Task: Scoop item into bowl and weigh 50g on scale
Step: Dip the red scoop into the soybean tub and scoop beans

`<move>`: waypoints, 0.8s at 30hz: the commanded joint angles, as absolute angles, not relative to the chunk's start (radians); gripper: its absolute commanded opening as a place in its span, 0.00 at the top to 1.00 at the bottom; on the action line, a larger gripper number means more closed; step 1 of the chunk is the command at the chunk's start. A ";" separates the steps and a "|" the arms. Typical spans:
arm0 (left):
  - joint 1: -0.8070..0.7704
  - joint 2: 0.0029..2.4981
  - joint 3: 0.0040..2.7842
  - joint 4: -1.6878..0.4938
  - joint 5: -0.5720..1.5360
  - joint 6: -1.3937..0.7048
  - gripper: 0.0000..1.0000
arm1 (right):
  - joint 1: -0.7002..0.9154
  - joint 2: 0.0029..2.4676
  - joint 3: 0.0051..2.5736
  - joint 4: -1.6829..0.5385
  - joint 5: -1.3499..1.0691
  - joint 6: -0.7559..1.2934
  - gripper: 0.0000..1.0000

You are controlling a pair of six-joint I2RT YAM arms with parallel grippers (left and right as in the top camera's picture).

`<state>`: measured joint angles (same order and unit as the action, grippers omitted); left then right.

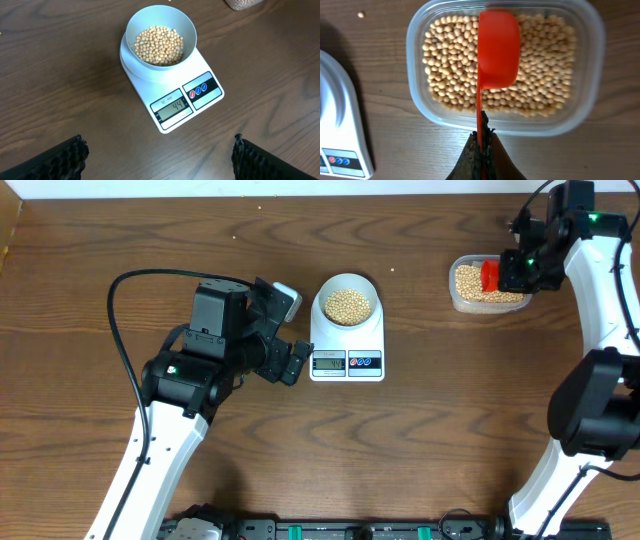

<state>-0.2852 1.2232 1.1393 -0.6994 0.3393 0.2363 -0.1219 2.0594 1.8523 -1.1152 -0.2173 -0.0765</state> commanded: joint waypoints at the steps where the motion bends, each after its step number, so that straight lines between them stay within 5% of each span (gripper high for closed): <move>1: -0.287 1.224 1.136 -0.699 0.351 0.239 0.06 | -0.117 2.095 1.854 -1.115 -0.302 -0.078 0.99; 24: -0.287 1.224 1.136 -0.699 0.351 0.239 0.05 | -0.239 2.101 1.854 -1.142 -0.560 -0.094 0.99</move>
<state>-0.2852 1.2232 1.1393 -0.6994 0.3393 0.2363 -0.2104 2.0880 1.8523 -1.1358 -0.5026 -0.0811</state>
